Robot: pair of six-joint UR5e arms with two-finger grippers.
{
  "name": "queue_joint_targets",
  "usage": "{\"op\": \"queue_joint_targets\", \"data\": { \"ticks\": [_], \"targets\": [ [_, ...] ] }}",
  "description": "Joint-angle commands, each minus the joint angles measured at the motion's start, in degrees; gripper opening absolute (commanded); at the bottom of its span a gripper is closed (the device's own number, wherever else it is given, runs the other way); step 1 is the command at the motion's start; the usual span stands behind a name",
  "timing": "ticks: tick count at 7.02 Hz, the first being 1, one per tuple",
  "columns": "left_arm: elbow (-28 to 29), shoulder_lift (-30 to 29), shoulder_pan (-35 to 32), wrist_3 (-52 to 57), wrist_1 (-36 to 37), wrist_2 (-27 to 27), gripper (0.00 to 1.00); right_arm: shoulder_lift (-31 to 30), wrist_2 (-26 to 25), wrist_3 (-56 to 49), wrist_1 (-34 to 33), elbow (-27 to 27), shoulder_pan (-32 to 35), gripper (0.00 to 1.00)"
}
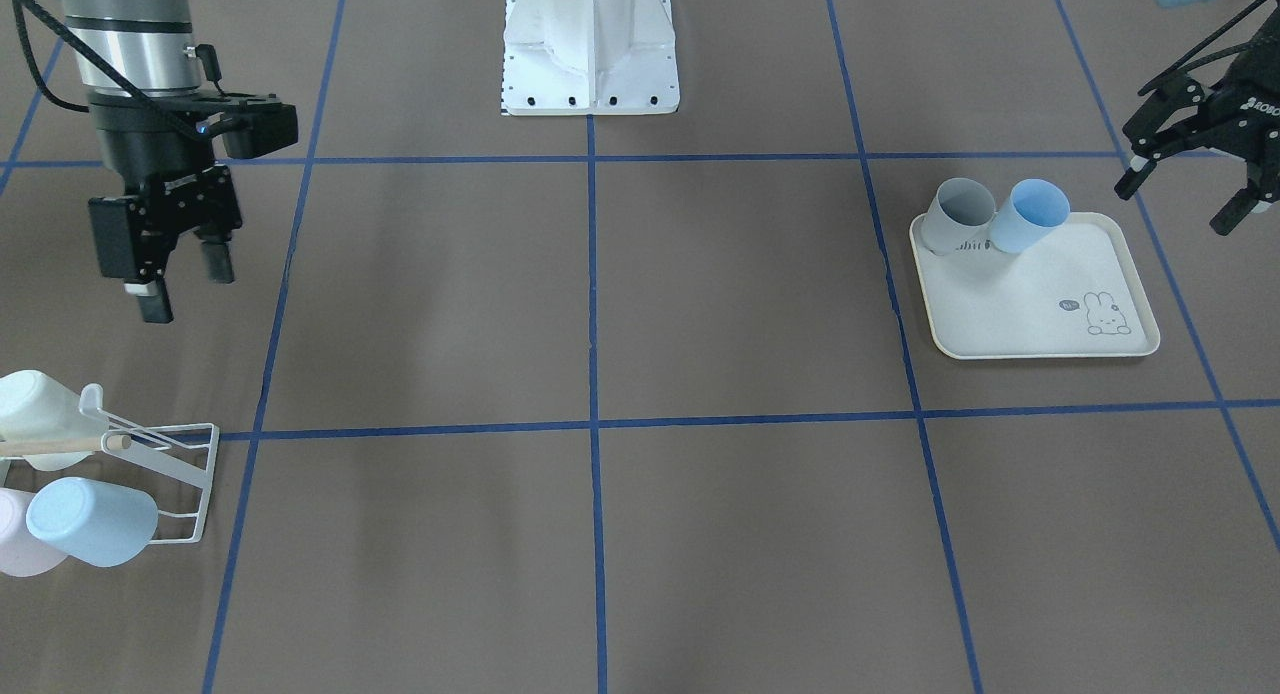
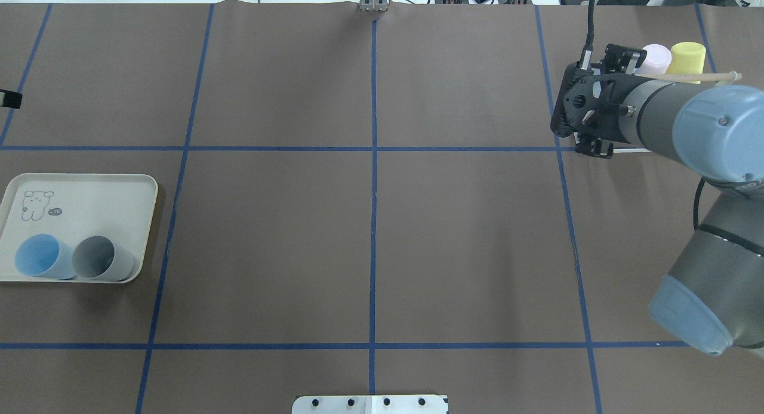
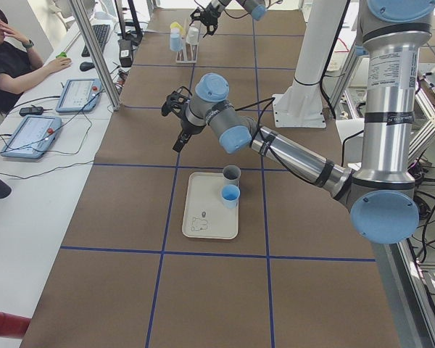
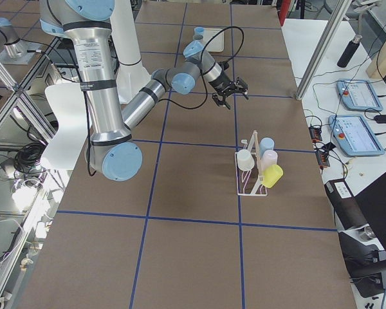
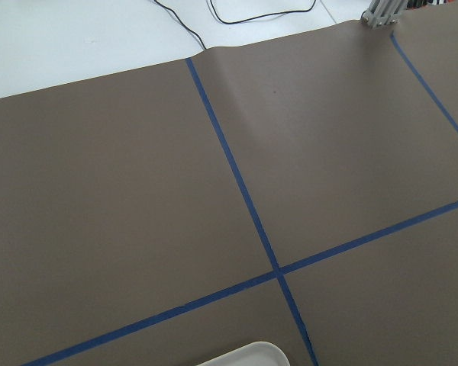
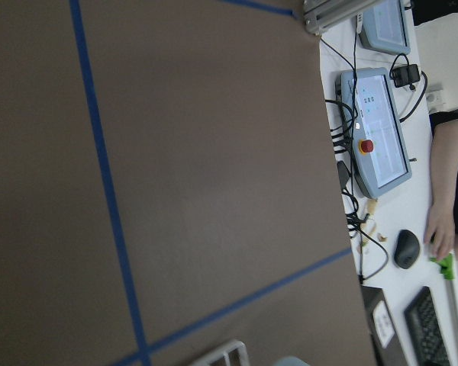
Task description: Transfer IKEA cup to right arm and place on rack
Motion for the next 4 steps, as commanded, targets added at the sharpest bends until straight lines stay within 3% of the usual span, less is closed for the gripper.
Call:
{"op": "queue_joint_targets", "data": {
  "ticks": [1,2,3,4],
  "targets": [
    [0.56,2.52,2.73,0.17,-0.34,2.59,1.00,3.57,2.33,30.24,8.99,-0.03,-8.67,0.99],
    [0.73,4.19,6.05,-1.92,-0.69,5.74,1.00,7.44,2.33,37.47,8.49,-0.63,-13.15,0.99],
    [1.00,5.86,9.39,-6.21,-3.57,7.78,1.00,9.56,2.33,38.33,8.39,-1.42,-14.94,0.99],
    [3.26,9.97,12.30,-7.56,-10.47,10.84,1.00,9.67,2.33,38.34,8.48,-1.34,-15.56,0.99]
  ]
}}
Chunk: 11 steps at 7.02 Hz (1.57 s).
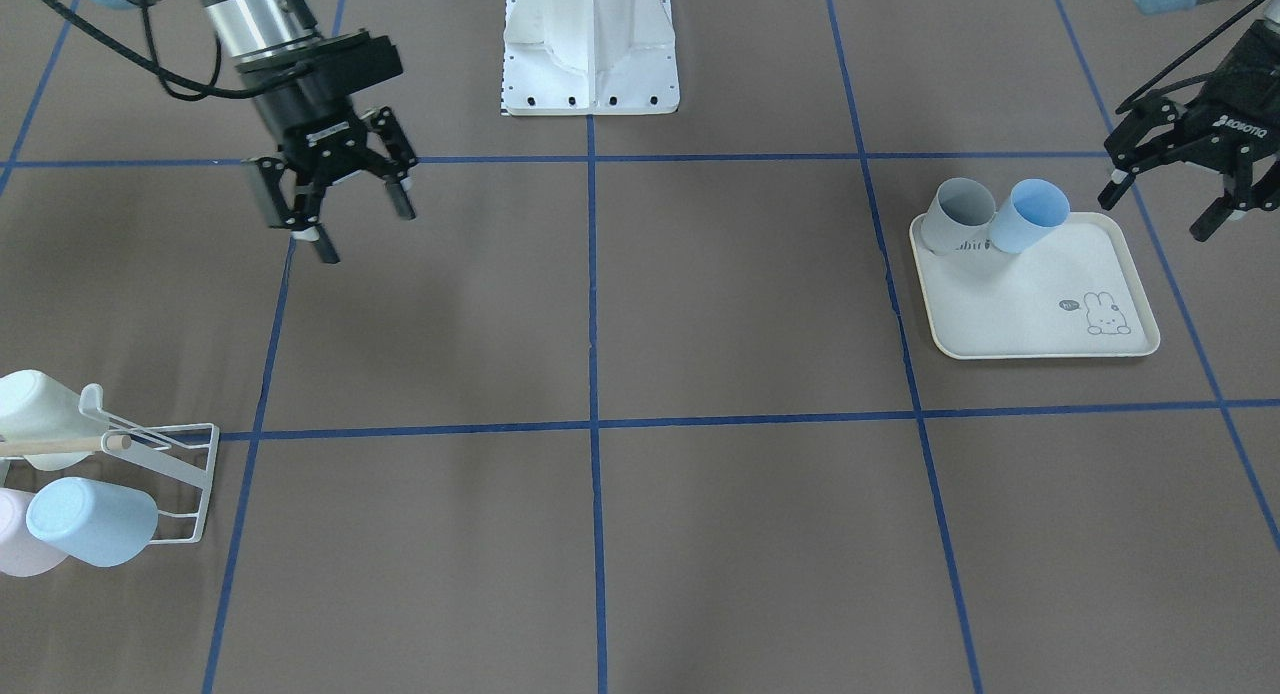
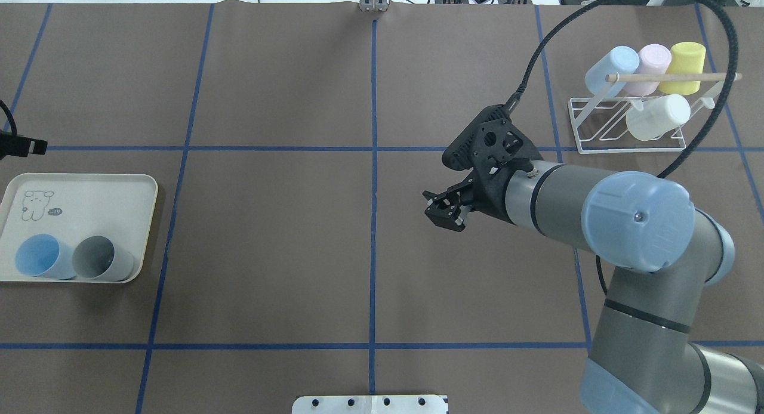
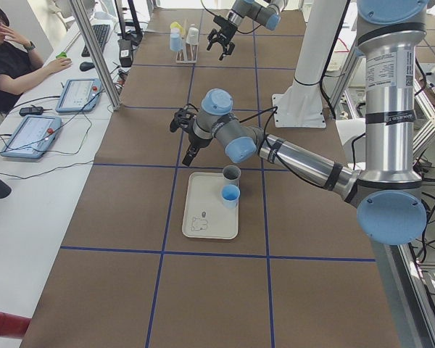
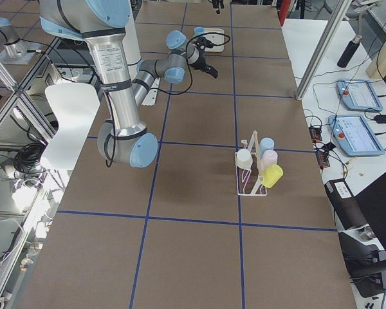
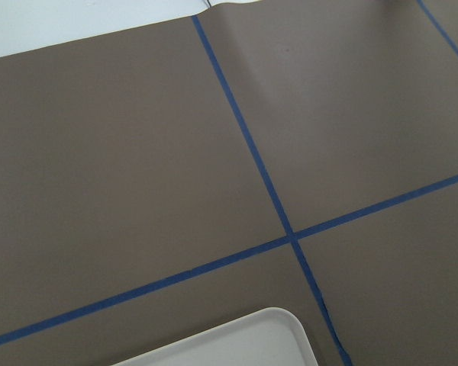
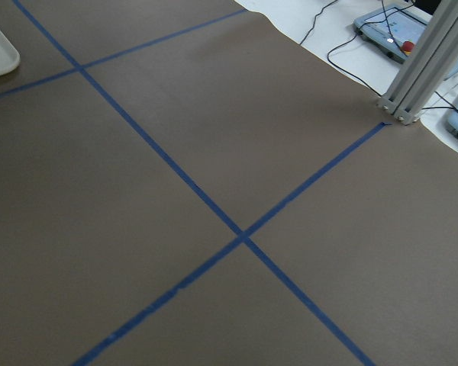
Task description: Transfer IKEA cup to right arm and place on rack
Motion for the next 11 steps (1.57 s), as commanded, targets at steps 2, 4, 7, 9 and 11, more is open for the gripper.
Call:
{"op": "queue_joint_targets", "data": {
  "ticks": [2,4,7,9,11],
  "targets": [
    [6.84,10.94,5.43,-4.60,-19.23,3.84,1.00,1.12,-0.06,1.49,0.13,-0.33,-2.06,0.99],
    [7.03,15.18,10.95,-4.87,-21.11,5.94,1.00,0.59,-0.24,1.49,0.21,-0.33,-2.33,0.99],
    [9.13,15.20,16.69,-7.42,-23.29,8.41,0.93,0.24,-0.50,1.49,0.21,-0.33,-2.42,0.99],
    [10.98,14.94,16.70,-7.51,-25.42,8.42,0.51,0.24,-0.50,1.49,0.22,-0.42,-2.42,0.99],
    [10.55,14.58,16.52,-7.60,-25.42,8.42,0.06,0.24,-0.50,1.49,0.22,-0.42,-2.50,0.99]
  ]
}}
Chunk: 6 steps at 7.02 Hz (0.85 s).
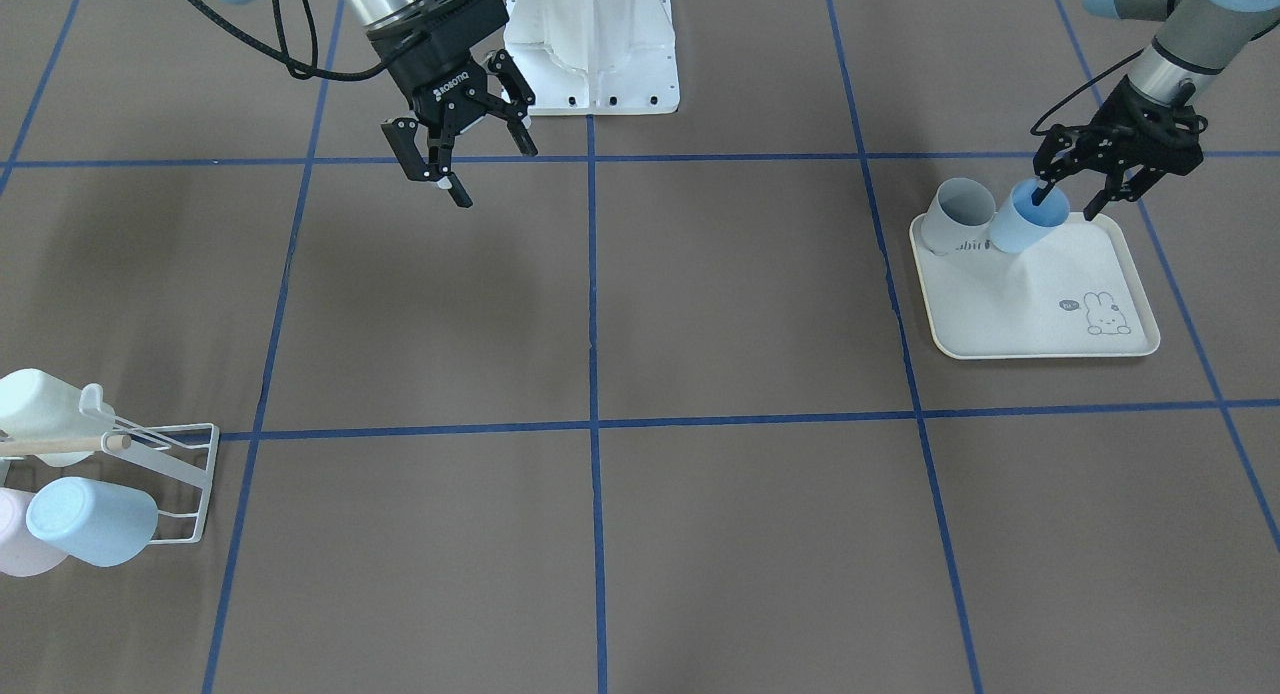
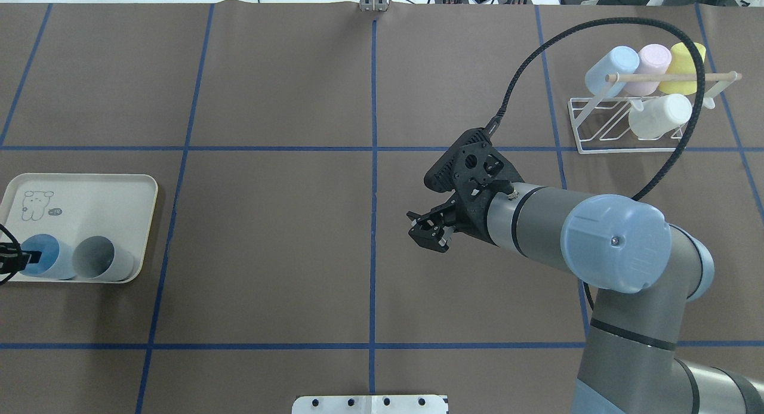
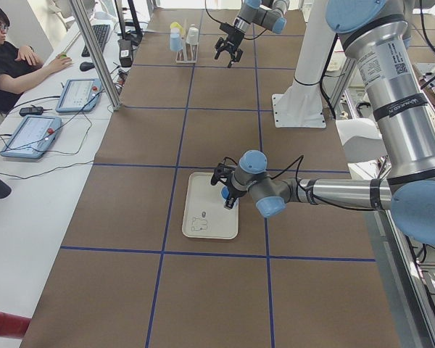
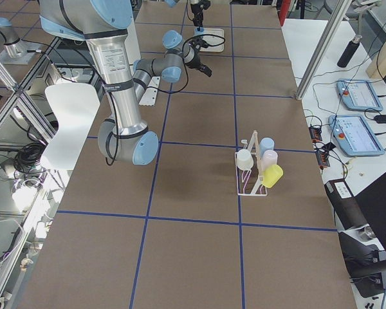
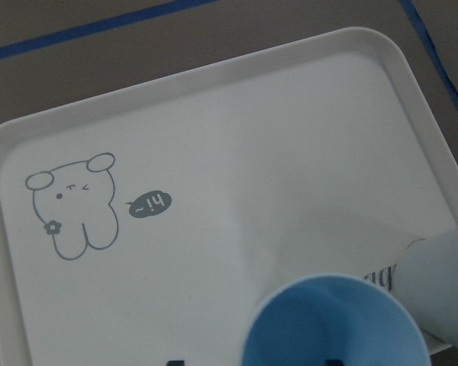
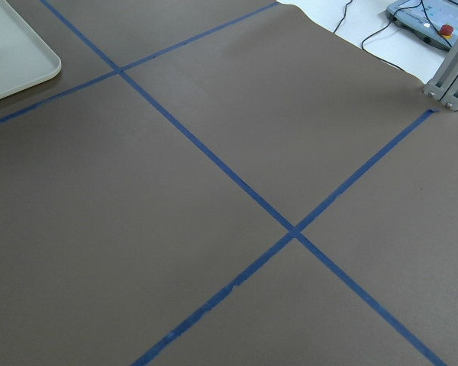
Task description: Transfer IKEA cup to right arm and place on rack
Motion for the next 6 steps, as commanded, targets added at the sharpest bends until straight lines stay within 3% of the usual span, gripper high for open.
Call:
{"op": "queue_joint_targets", "data": {
  "ticks": [1,3,5,6],
  "targets": [
    [-0.49,-0.05,-0.28,0.12,-0.12,-0.60,0.00,0.00,0.00,0.00,0.00,0.00,0.06,0.99],
    [-0.23,0.03,-1.24,0.82,-0.04,0.01,0.00,0.08,0.00,-0.09,0.09,0.08,-0.03,0.99],
    [-0.05,-0.23,-11.48,10.16,1.71,-1.04,0.00,0.69,0.08,-0.09,0.61,-0.70,-0.55,0.99],
    [-2.31,-3.27,-17.62,14.14,8.68,-5.31,0.00,1.22,0.09,-0.35,0.88,-1.32,-1.25,0.99]
  ]
}}
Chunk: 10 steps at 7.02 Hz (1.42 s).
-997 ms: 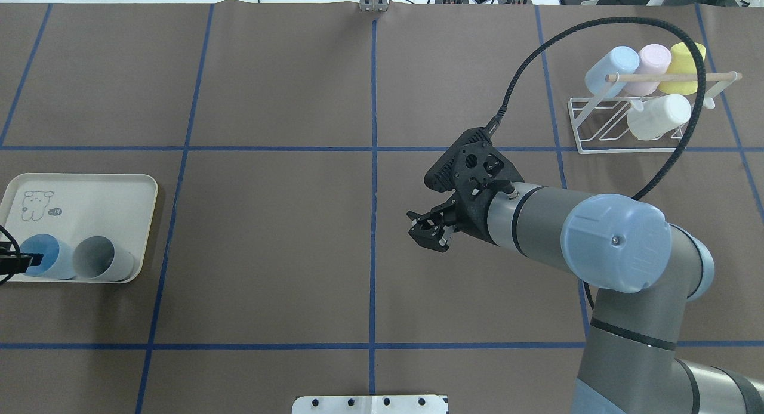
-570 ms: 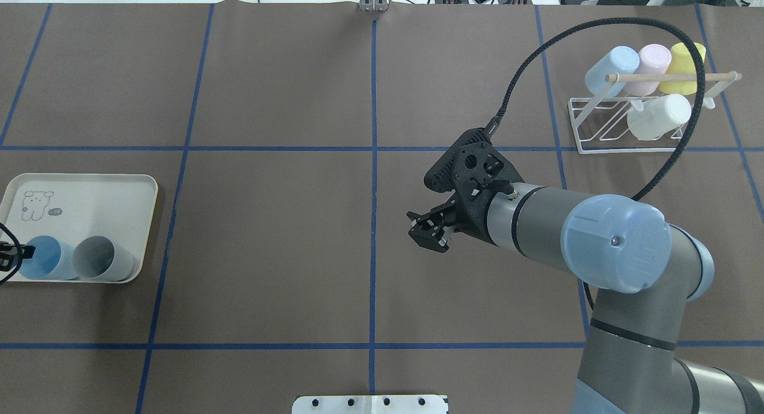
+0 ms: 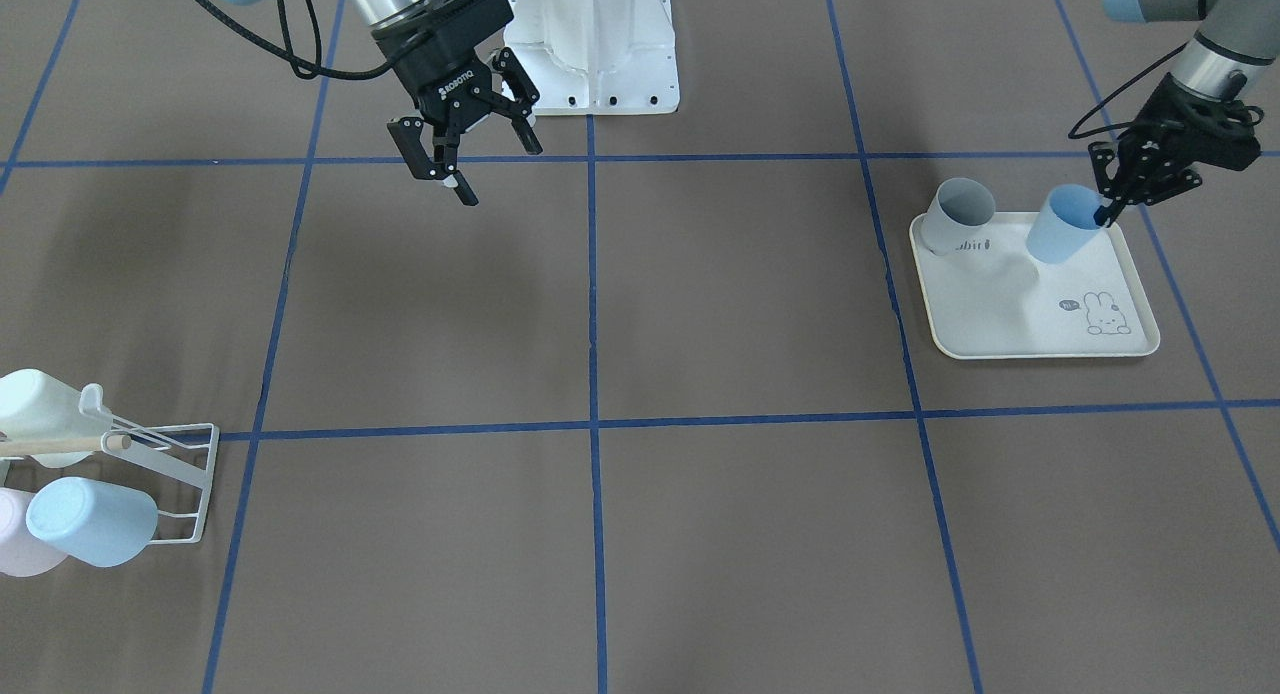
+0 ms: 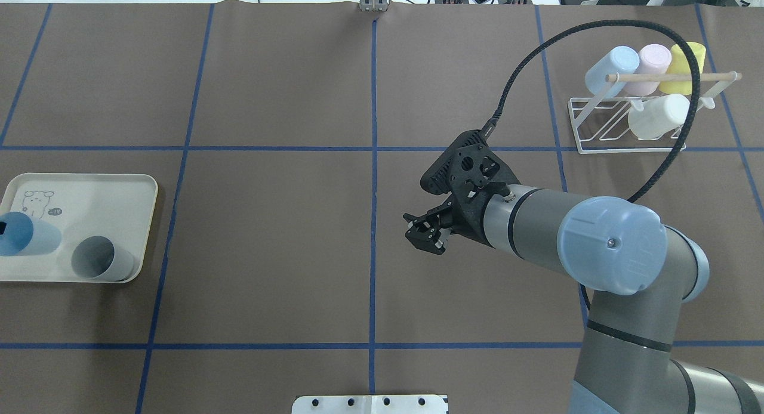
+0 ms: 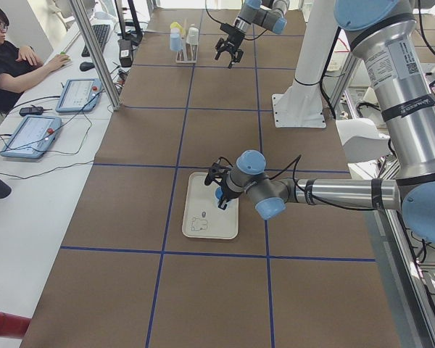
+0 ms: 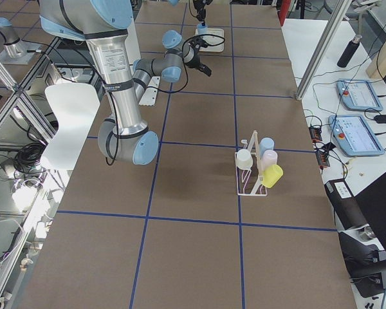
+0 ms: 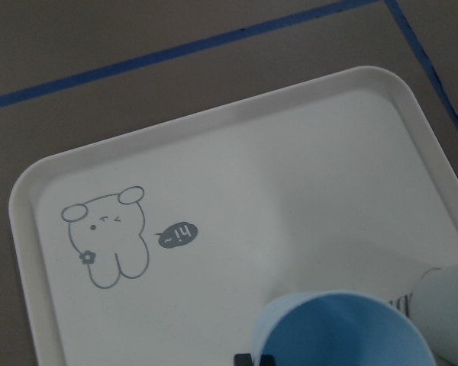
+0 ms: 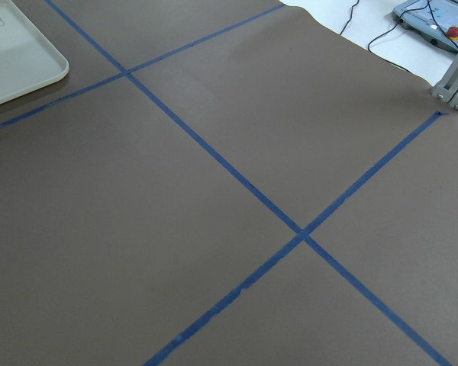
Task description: Transfer IKEA cup to right arm and place on rack
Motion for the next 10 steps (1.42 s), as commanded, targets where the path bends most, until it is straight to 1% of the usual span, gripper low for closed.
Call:
{"op": "queue_joint_targets", "data": {
  "ticks": [1,2,3,4,5,6,7,8,9,10],
  "targets": [
    [-4.83,-6.59,-11.85,5.74,12.65,-8.82,0.00,1.82,-0.04,-0.46,0.64,-1.81,-1.00,0.99],
    [-8.35,-9.77,-12.25,4.78,17.68,-13.49,0.00,2.53,-0.13,-0.47,4.39,-3.30,-1.61,0.99],
    [-10.64,-13.37,-12.34,-2.01,19.82,-17.62,0.00,2.45,-0.13,-0.55,9.91,-4.97,-2.49,0.99],
    [-11.97,-17.67,-12.34,-11.57,19.84,-20.97,0.00,2.36,-0.39,-0.64,12.92,-5.51,-3.37,0.99],
    [-12.59,-21.63,-12.25,-20.45,19.23,-24.40,0.00,2.27,-2.22,-1.17,15.91,-5.60,-4.60,0.99],
    [-13.73,-24.45,-12.16,-27.76,17.49,-27.56,0.00,2.18,-4.24,-6.30,20.55,-6.74,-6.17,0.99],
    [-13.66,-27.00,-11.81,-36.45,12.25,-29.94,0.00,1.92,-4.43,-9.57,25.99,-9.01,-6.80,0.99],
    [-13.48,-28.85,-7.98,-45.76,6.02,-29.71,0.00,1.83,-4.61,-9.78,31.18,-10.69,-6.89,0.99],
    [-13.04,-30.70,-4.20,-52.81,1.00,-28.31,0.00,1.74,-4.96,-10.91,34.37,-11.40,-7.24,0.99],
    [-13.04,-32.89,0.80,-55.58,0.25,-23.43,0.00,2.00,-4.96,-12.32,34.83,-11.49,-7.51,0.99]
  ]
}}
